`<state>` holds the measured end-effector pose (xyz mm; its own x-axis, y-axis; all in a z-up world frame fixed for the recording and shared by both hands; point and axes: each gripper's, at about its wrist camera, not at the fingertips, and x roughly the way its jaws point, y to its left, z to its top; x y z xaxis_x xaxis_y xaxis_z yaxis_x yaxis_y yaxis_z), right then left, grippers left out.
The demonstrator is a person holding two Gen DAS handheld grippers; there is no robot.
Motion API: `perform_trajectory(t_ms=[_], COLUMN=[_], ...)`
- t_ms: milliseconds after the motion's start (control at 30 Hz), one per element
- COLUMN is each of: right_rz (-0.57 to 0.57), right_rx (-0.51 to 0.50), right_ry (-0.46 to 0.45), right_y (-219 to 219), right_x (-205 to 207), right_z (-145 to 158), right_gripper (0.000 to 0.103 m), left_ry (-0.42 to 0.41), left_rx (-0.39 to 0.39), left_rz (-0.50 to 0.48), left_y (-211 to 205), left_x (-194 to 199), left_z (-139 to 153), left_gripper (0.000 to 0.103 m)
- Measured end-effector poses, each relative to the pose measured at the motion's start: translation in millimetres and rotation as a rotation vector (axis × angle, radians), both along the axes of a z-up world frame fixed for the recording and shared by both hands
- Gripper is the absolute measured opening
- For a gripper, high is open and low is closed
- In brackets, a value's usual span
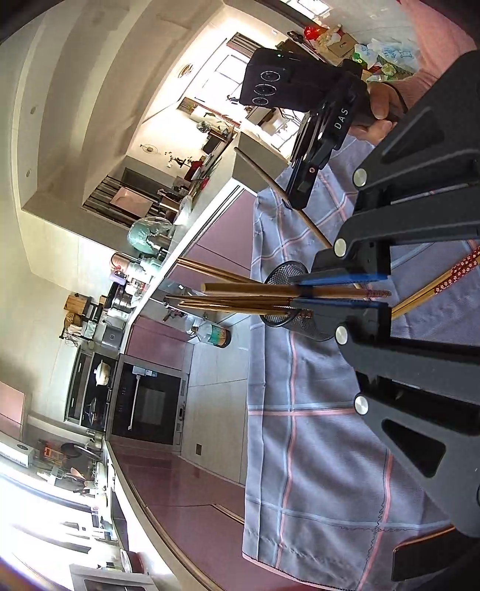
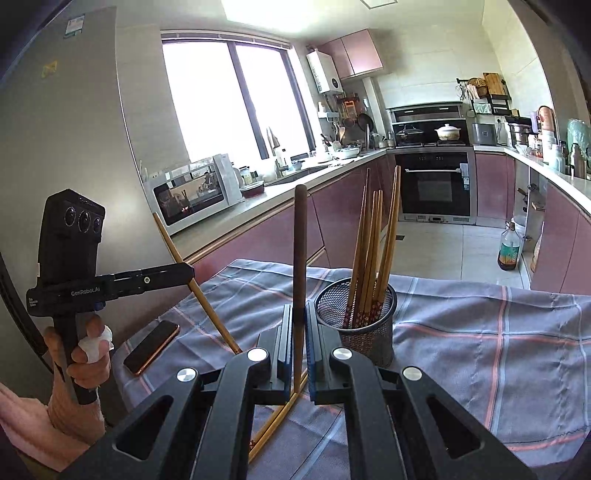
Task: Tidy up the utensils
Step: 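Raise both held chopsticks upright and lower them into the mesh cup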
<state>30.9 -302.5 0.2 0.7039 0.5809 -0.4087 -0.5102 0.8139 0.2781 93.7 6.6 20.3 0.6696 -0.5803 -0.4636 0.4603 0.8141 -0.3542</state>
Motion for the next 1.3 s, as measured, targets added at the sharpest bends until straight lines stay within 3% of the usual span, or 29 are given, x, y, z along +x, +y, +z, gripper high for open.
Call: perform_trajectory(t_ms=[1300], right_rz=[-0.07], right_rx=[0.008], right_ry=[-0.181], right_y=[-13], right_x=[30], right_z=[63], right_gripper=[0.005], left_ry=[-0.13], left_rx=[0.001], left_rz=[0.015], left_y=[-29], left_x=[49], left_z=[73], left_gripper=[0.007])
